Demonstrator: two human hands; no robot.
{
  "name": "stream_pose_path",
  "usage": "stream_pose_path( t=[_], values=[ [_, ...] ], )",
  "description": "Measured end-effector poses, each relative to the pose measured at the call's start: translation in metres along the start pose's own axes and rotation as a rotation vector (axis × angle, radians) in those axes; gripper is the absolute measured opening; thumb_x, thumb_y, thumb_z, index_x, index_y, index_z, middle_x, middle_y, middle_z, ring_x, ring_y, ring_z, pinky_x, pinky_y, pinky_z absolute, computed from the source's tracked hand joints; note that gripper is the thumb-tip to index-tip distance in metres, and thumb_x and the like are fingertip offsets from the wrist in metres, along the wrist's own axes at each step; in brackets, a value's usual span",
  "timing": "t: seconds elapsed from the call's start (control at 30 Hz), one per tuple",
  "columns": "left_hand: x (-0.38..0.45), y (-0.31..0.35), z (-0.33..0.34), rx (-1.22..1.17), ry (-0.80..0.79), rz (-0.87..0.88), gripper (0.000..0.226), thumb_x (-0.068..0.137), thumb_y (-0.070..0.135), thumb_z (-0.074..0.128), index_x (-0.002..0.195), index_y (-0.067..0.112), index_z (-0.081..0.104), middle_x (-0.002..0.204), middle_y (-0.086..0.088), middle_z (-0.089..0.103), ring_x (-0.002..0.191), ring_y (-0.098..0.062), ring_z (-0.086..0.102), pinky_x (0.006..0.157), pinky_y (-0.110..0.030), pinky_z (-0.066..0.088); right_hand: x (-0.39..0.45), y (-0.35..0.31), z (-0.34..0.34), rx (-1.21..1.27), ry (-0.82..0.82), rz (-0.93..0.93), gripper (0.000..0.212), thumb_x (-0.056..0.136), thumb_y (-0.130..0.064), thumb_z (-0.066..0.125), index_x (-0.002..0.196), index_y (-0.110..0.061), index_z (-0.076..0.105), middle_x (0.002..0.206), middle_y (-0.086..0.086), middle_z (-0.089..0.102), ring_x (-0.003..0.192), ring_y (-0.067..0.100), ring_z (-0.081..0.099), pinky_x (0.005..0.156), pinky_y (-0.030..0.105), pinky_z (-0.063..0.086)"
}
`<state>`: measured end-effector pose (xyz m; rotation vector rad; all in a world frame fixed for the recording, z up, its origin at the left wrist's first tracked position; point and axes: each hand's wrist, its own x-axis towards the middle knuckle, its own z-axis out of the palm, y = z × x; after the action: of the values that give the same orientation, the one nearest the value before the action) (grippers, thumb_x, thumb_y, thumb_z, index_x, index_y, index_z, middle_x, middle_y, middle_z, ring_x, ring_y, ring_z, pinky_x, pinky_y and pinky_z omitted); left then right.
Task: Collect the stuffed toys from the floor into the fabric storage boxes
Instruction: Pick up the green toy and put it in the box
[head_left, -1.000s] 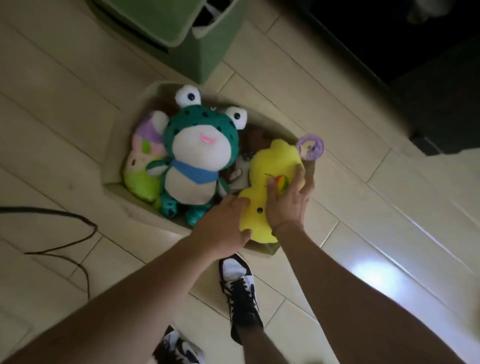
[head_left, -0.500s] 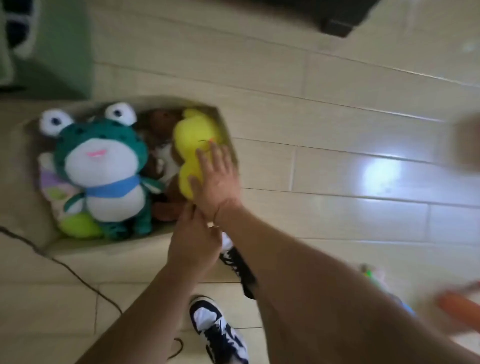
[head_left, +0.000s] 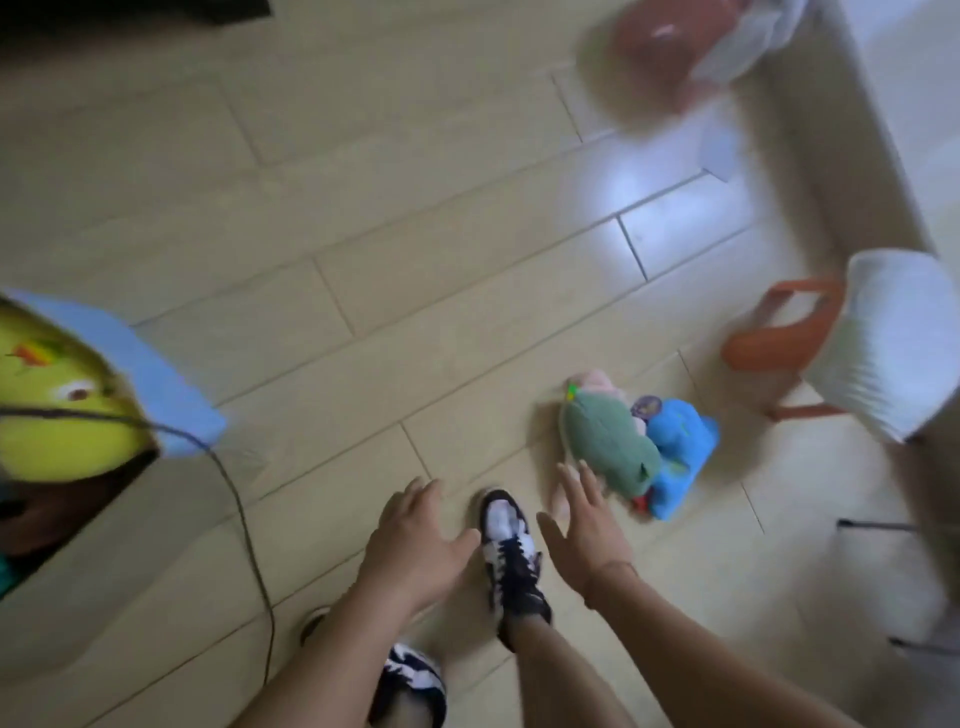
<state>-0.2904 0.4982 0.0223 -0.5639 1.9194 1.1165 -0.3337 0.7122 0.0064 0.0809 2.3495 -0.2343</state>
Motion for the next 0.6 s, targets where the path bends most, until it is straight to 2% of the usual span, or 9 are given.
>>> stream_pose_path(
  t=[0.1, 0.2, 0.27, 0.33, 0.4, 0.47, 0.5, 0.57, 0.6],
  values=[
    [0.027, 0.029, 0.047, 0.013, -0.103, 0.066, 0.078, 0.088, 0.046, 0.057, 0.153, 0.021, 0.021, 0.161, 0.004, 0.016, 0.148, -0.014, 0.012, 0.12, -0.03, 0.014, 0.028, 0.059, 0.003, 0.116, 0.033, 0.178, 0.073, 0.087, -0.038, 0.061, 0.147, -0.016, 0.025, 0.158, 0.007, 0.014, 0.145, 0.022, 0.016, 0.115, 0.03, 0.018],
    [0.052, 0.048, 0.084, 0.011, -0.149, 0.064, 0.078, 0.087, 0.047, 0.059, 0.152, 0.022, 0.023, 0.16, 0.006, 0.02, 0.147, -0.012, 0.014, 0.12, -0.033, 0.016, 0.069, 0.11, 0.008, 0.166, 0.071, 0.32, 0.082, 0.079, -0.035, 0.07, 0.146, -0.015, 0.027, 0.154, 0.01, 0.02, 0.14, 0.028, 0.027, 0.114, 0.033, 0.022],
    [0.07, 0.052, 0.107, 0.031, -0.146, 0.06, 0.079, 0.085, 0.049, 0.059, 0.151, 0.023, 0.024, 0.159, 0.006, 0.023, 0.147, -0.013, 0.017, 0.12, -0.034, 0.017, 0.103, 0.144, 0.016, 0.155, 0.067, 0.4, 0.088, 0.076, -0.036, 0.069, 0.147, -0.017, 0.021, 0.153, 0.012, 0.02, 0.136, 0.034, 0.03, 0.112, 0.038, 0.026],
    [0.087, 0.053, 0.127, 0.07, -0.182, 0.048, 0.081, 0.084, 0.051, 0.059, 0.152, 0.024, 0.023, 0.159, 0.007, 0.021, 0.147, -0.013, 0.015, 0.12, -0.034, 0.017, 0.136, 0.168, 0.025, 0.097, 0.01, 0.424, 0.097, 0.072, -0.039, 0.068, 0.148, -0.022, 0.01, 0.154, 0.012, 0.016, 0.138, 0.037, 0.023, 0.113, 0.048, 0.025],
    [0.115, 0.051, 0.145, 0.124, -0.209, 0.045, 0.084, 0.084, 0.051, 0.059, 0.152, 0.025, 0.018, 0.16, 0.006, 0.018, 0.148, -0.013, 0.012, 0.121, -0.034, 0.016, 0.172, 0.185, 0.031, -0.015, -0.061, 0.394, 0.109, 0.067, -0.039, 0.072, 0.147, -0.031, -0.003, 0.156, 0.002, 0.0, 0.144, 0.034, 0.004, 0.109, 0.06, 0.023],
    [0.148, 0.049, 0.166, 0.32, -0.216, 0.069, 0.09, 0.083, 0.051, 0.059, 0.153, 0.027, 0.009, 0.163, 0.003, 0.008, 0.149, -0.018, 0.005, 0.121, -0.04, 0.014, 0.205, 0.199, 0.035, -0.153, -0.106, 0.364, 0.124, 0.061, -0.039, 0.079, 0.142, -0.038, -0.014, 0.153, -0.009, -0.008, 0.144, 0.031, -0.005, 0.099, 0.069, 0.026],
    [0.16, 0.052, 0.178, 0.512, -0.203, 0.109, 0.092, 0.083, 0.048, 0.059, 0.154, 0.026, 0.003, 0.163, 0.0, 0.002, 0.15, -0.024, 0.001, 0.121, -0.046, 0.013, 0.218, 0.209, 0.041, -0.182, -0.101, 0.343, 0.129, 0.057, -0.04, 0.081, 0.14, -0.04, -0.018, 0.153, -0.008, -0.007, 0.143, 0.032, -0.001, 0.097, 0.07, 0.028],
    [0.178, 0.072, 0.197, 0.887, -0.134, 0.234, 0.094, 0.086, 0.037, 0.058, 0.153, 0.023, -0.006, 0.162, -0.007, -0.011, 0.149, -0.035, -0.009, 0.118, -0.056, 0.008, 0.239, 0.223, 0.05, -0.193, 0.023, 0.257, 0.127, 0.052, -0.042, 0.08, 0.139, -0.039, -0.013, 0.15, 0.005, 0.014, 0.135, 0.035, 0.021, 0.097, 0.064, 0.038],
    [0.182, 0.085, 0.205, 0.982, -0.109, 0.309, 0.094, 0.087, 0.032, 0.058, 0.153, 0.022, -0.009, 0.161, -0.009, -0.017, 0.148, -0.037, -0.013, 0.117, -0.058, 0.005, 0.244, 0.226, 0.05, -0.219, 0.062, 0.209, 0.12, 0.053, -0.045, 0.077, 0.14, -0.036, -0.006, 0.143, 0.01, 0.028, 0.127, 0.035, 0.032, 0.095, 0.057, 0.042]
  ],
)
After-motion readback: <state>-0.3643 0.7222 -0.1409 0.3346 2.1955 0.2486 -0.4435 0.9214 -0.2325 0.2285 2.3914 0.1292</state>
